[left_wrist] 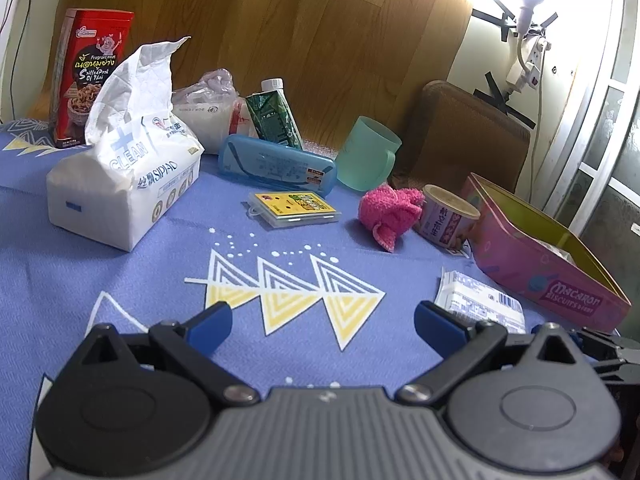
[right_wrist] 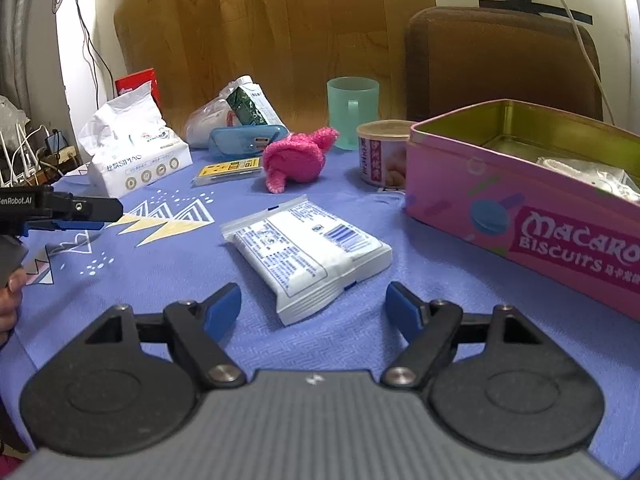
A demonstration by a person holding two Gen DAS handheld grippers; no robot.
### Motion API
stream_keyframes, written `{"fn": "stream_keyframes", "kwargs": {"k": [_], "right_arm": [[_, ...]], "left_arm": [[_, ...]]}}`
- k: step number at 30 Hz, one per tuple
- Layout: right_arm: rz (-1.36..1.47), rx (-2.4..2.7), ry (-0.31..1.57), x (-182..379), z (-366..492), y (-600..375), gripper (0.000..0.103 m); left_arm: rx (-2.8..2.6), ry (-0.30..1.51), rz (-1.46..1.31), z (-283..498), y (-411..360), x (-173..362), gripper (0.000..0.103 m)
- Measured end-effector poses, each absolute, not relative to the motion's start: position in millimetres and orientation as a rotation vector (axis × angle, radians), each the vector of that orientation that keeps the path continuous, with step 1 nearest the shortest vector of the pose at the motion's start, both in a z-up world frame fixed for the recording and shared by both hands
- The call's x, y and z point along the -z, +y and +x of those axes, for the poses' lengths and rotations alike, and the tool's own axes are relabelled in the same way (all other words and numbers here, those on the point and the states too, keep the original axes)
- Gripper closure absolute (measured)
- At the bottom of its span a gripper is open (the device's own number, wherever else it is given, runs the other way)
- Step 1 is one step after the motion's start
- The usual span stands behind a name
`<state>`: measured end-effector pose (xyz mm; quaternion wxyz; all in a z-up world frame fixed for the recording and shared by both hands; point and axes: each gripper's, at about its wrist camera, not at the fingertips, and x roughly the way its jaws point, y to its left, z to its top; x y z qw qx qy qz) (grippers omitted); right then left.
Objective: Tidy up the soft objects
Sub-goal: 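Grasp the wet-wipe pack with the right gripper while the left gripper grasps it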
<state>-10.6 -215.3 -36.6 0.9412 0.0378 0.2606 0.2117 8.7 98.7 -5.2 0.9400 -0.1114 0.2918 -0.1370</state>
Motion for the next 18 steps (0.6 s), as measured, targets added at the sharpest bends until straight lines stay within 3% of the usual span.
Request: {"fn": "stream_keyframes", "kwargs": {"k": [18], "right_arm": [[0.057, -0.42, 0.532, 36.8, -11.7, -212.5, 0.023]], "left_arm": [[0.298, 0.599, -0.247, 8.9, 100.8, 5.5, 0.002]]}}
